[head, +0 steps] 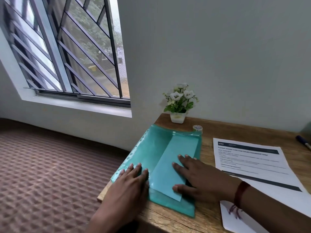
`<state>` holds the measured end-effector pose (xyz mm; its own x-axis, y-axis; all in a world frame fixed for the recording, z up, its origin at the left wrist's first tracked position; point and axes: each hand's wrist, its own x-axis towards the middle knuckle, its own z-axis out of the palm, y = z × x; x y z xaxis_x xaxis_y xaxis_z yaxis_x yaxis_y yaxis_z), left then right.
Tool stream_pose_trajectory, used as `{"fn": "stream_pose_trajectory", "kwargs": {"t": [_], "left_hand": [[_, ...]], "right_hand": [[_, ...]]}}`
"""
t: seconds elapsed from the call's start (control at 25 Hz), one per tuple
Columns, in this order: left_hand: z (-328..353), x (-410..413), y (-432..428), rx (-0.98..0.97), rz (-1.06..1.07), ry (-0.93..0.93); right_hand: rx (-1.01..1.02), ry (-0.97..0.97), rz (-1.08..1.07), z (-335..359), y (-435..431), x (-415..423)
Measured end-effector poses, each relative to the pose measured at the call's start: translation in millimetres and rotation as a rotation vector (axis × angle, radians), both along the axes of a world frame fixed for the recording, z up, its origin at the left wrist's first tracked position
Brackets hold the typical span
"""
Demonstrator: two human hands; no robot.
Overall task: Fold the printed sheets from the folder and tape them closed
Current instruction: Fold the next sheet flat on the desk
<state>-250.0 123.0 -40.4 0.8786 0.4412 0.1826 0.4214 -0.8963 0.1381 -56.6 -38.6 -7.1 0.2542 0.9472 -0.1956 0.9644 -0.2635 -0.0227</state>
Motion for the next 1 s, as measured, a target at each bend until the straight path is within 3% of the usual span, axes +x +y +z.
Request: {"fn": "stream_pose_trajectory", "kwargs": {"t": [0.36, 0.6, 0.8, 1.0], "left_hand": [[-7, 2, 9, -0.023, -0.01, 0.016], [20, 11, 1, -0.011, -0.016, -0.056], [75, 62, -43, -0.023, -0.267, -0.241], [97, 147, -83, -0.025, -0.498, -0.167]], "right_hand": [[-0.009, 0.016, -0.007, 0, 6, 3], [0.13, 0.043, -0.061, 33, -14, 10], [0.21, 0.047, -0.167, 59, -53, 39], [0.335, 0.117, -0.332, 54, -108, 72]]}}
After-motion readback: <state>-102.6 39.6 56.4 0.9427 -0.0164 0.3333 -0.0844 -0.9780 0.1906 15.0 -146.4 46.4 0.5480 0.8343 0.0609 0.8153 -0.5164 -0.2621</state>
